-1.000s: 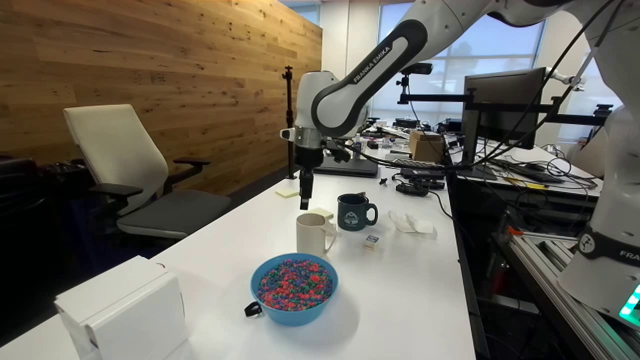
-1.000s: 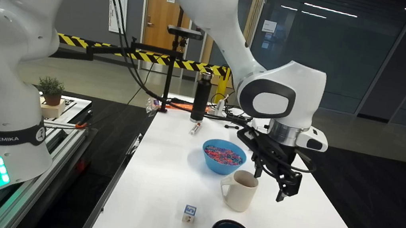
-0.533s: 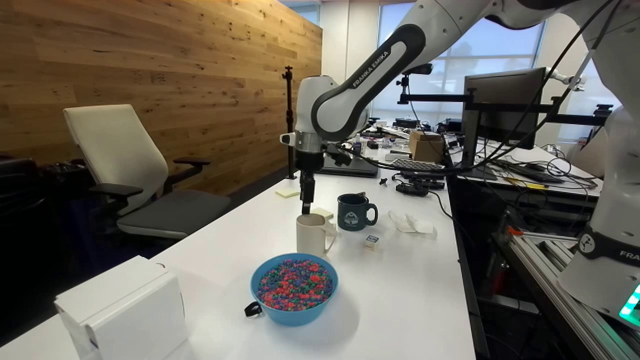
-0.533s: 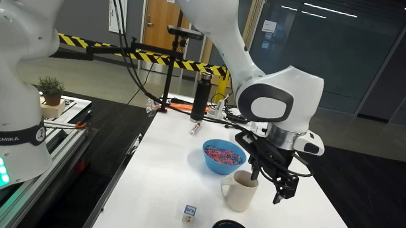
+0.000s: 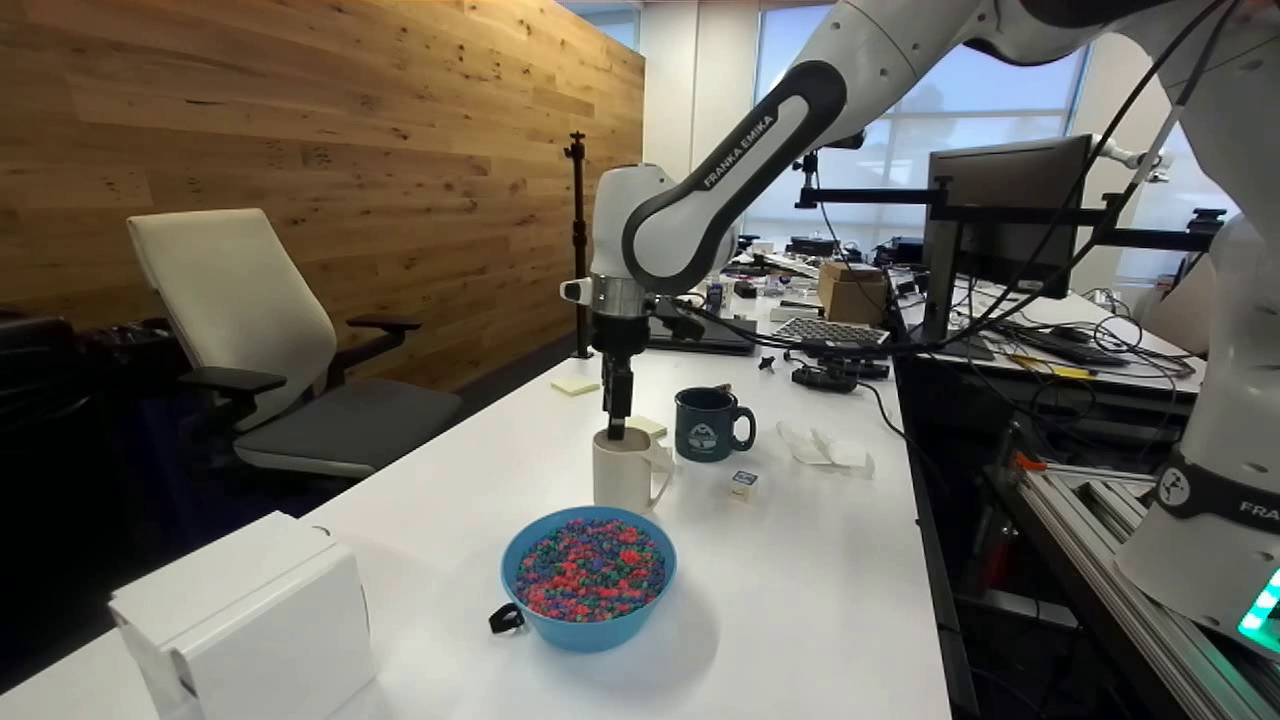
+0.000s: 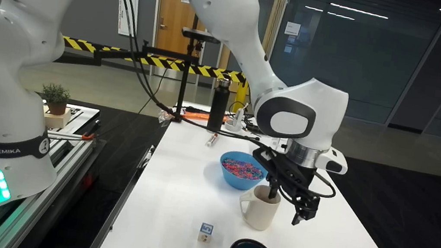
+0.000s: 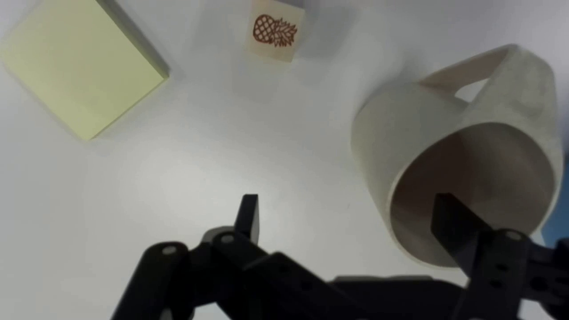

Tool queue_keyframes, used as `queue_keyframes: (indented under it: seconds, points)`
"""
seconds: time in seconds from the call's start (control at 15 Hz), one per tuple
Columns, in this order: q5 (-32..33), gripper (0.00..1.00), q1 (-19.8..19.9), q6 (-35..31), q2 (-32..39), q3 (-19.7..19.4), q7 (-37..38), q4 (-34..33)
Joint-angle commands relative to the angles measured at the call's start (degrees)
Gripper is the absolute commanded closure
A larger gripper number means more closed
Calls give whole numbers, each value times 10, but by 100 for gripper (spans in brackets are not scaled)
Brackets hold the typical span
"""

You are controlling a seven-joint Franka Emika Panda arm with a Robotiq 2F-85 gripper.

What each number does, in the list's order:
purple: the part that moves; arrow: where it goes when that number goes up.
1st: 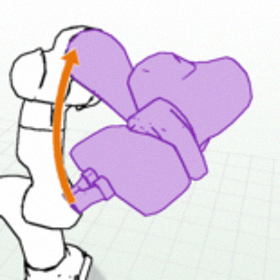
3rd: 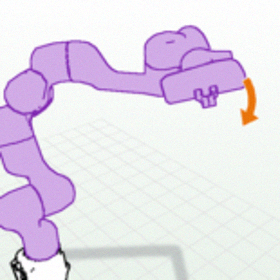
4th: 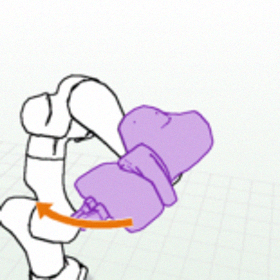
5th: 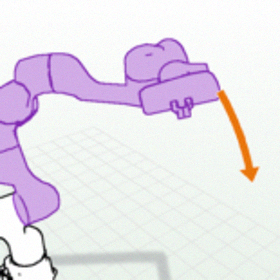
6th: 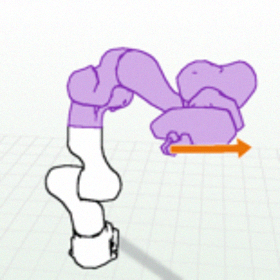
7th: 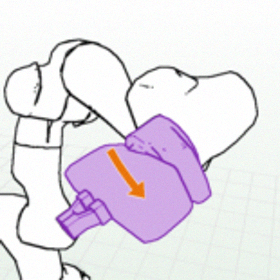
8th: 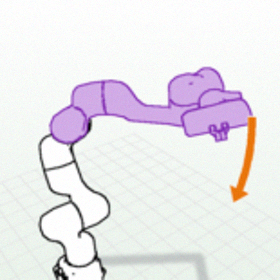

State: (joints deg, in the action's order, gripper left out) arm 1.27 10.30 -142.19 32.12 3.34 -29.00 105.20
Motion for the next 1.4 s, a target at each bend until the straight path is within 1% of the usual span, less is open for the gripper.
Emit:
queue_keyframes:
  seconds: [0.0,0.4,0.47,0.53,0.6,0.8,1.2,1.27,1.33]
  points:
    - [8,0,2,-5,7,1,-9,-2]
    - [10,0,2,-6,11,0,-7,-2]
    - [10,6,2,-6,11,0,-7,-2]
    - [10,15,2,-6,11,0,-7,-3]
    - [10,32,2,-6,11,-1,-7,-3]
    - [11,56,2,-7,11,-2,-7,-3]
    - [13,97,1,-8,12,-3,-5,-4]
    - [14,100,0,-8,12,-4,-5,-4]
    - [14,100,0,-9,12,-4,-5,-4]
